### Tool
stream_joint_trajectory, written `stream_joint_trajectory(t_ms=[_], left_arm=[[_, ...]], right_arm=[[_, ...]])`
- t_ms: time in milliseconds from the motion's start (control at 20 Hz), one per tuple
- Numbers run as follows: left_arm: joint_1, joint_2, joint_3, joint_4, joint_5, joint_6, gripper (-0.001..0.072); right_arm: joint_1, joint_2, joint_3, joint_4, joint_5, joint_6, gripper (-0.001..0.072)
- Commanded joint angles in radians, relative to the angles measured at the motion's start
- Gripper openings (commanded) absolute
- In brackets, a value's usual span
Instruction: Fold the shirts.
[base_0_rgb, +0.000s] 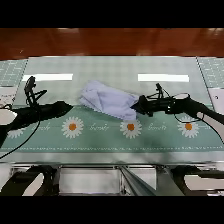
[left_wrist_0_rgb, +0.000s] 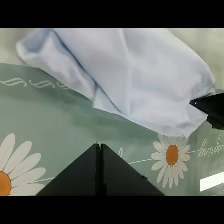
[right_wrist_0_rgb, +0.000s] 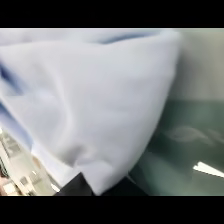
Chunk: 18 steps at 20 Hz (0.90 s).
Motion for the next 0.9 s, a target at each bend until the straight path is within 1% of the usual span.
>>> stream_joint_trajectory(t_ms=[0, 200, 350, 450, 550, 650, 850], left_arm=[[-0.002, -0.005, -0.001, 0.0, 0.017, 0.0, 0.0023], [-0.002, -0.006, -0.001, -0.001, 0.047, 0.0, 0.0023], [-0.002, -0.006, -0.001, -0.002, 0.049, 0.0, 0.0023], [-0.002, -0.006, -0.001, -0.006, 0.047, 0.0, 0.0023], [-0.002, -0.006, -0.001, -0.02, 0.047, 0.0, 0.0023], [-0.002, -0.006, -0.001, -0.027, 0.043, 0.0, 0.0023], [-0.002, -0.006, -0.001, -0.027, 0.031, 0.0, 0.0023]], right_arm=[[0.081, -0.021, 0.176, -0.064, 0.035, 0.017, 0.002], [0.134, -0.021, 0.524, -0.408, 0.128, 0.251, 0.002], [0.12, -0.021, 0.815, -0.602, 0.241, 0.392, 0.002], [0.098, -0.021, 0.988, -0.724, 0.343, 0.461, 0.002], [0.05, -0.02, 1.126, -0.77, 0.452, 0.487, 0.002], [-0.023, -0.012, 1.22, -0.779, 0.534, 0.503, 0.002], [-0.225, 0.061, 1.249, -0.777, 0.594, 0.521, 0.002]])
